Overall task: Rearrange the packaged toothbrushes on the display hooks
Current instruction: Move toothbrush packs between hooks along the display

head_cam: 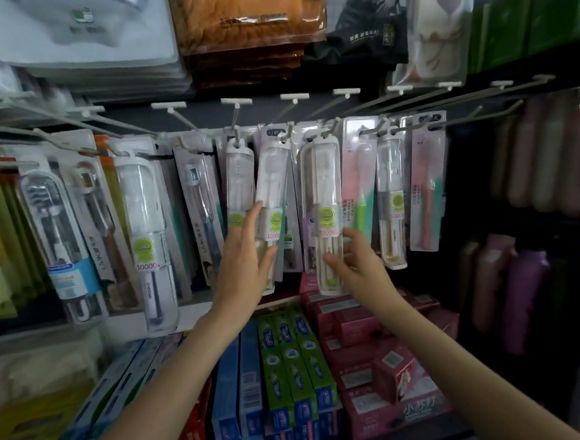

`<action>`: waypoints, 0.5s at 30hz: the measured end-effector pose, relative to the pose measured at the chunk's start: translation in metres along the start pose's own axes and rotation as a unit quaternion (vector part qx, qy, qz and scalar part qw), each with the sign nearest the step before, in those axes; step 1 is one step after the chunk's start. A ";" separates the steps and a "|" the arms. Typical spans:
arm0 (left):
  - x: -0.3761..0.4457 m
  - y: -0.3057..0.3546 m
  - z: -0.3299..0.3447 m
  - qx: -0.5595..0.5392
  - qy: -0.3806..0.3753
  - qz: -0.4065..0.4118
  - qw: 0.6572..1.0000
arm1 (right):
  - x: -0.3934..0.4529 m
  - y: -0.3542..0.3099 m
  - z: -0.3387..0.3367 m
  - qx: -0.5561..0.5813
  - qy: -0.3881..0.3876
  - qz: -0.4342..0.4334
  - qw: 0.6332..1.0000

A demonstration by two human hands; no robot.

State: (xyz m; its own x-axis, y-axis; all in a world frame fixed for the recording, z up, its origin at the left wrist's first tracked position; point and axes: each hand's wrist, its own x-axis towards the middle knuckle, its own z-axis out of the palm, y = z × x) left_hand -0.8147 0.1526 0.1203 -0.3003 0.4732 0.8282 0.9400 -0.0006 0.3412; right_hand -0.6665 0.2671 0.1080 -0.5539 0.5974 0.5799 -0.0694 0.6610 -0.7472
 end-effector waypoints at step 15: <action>0.001 0.003 -0.003 0.036 -0.016 -0.014 0.999 | -0.005 0.001 -0.042 0.130 -0.014 0.030 0.991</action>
State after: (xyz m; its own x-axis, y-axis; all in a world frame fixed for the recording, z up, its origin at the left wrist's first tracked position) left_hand -0.8126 0.1500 0.1233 -0.3234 0.4993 0.8038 0.9406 0.0771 0.3306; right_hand -0.6292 0.2834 0.1182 -0.5861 0.6167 0.5254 -0.2455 0.4828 -0.8406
